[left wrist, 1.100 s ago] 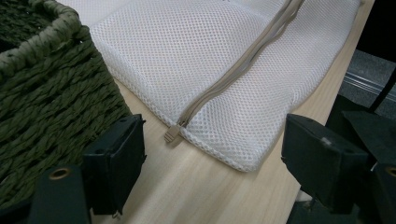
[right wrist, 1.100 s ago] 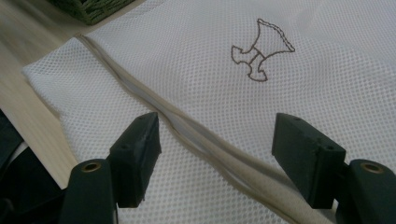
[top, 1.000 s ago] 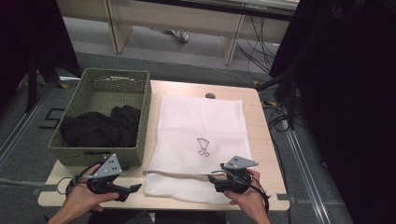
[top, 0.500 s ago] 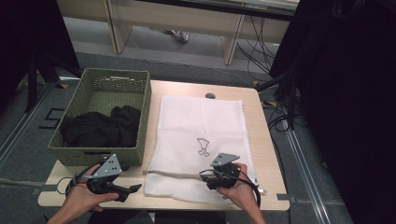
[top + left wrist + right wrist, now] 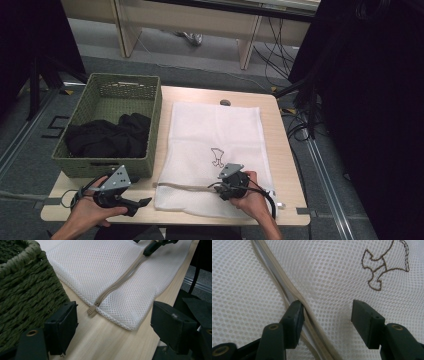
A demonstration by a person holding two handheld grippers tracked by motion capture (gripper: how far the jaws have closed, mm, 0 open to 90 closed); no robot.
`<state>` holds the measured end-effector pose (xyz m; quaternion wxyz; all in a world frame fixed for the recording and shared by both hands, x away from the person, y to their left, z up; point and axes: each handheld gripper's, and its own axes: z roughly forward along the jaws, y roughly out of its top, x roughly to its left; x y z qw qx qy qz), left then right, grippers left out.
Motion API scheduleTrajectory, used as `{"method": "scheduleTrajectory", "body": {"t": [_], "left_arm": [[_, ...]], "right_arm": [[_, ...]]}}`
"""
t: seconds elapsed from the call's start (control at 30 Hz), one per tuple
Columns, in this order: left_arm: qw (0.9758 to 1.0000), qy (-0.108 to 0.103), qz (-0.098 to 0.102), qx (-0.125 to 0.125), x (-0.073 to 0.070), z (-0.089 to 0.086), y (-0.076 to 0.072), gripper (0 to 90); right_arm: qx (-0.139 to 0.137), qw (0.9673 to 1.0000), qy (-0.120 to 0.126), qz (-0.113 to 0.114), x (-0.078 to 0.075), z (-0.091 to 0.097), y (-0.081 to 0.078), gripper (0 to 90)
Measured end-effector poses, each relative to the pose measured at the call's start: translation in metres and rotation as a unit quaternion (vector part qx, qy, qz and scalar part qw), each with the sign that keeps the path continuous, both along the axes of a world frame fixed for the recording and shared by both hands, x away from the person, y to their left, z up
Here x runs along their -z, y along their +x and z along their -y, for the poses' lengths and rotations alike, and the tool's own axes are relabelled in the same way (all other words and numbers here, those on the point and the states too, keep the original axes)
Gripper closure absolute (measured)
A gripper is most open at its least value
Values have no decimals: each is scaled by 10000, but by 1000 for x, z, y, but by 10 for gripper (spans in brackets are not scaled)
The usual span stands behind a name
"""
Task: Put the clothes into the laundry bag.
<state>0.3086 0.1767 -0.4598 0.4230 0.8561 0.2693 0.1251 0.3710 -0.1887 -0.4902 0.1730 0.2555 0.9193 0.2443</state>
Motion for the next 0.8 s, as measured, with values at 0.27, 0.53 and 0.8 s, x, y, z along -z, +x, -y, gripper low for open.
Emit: {"method": "scheduleTrajectory", "body": {"t": [0.27, 0.53, 0.8], "left_arm": [[10000, -44, 43, -73, 0, 0, 0, 213], [9994, -286, -124, -160, -7, -2, -2, 216], [9982, -535, -30, -282, -28, -11, -2, 215]], "right_arm": [[-100, 9995, 57, 279, -17, -4, 8, 782], [30, 9988, 300, 389, -31, -3, 13, 851], [161, 9970, 551, 521, -45, 3, 14, 854]]}}
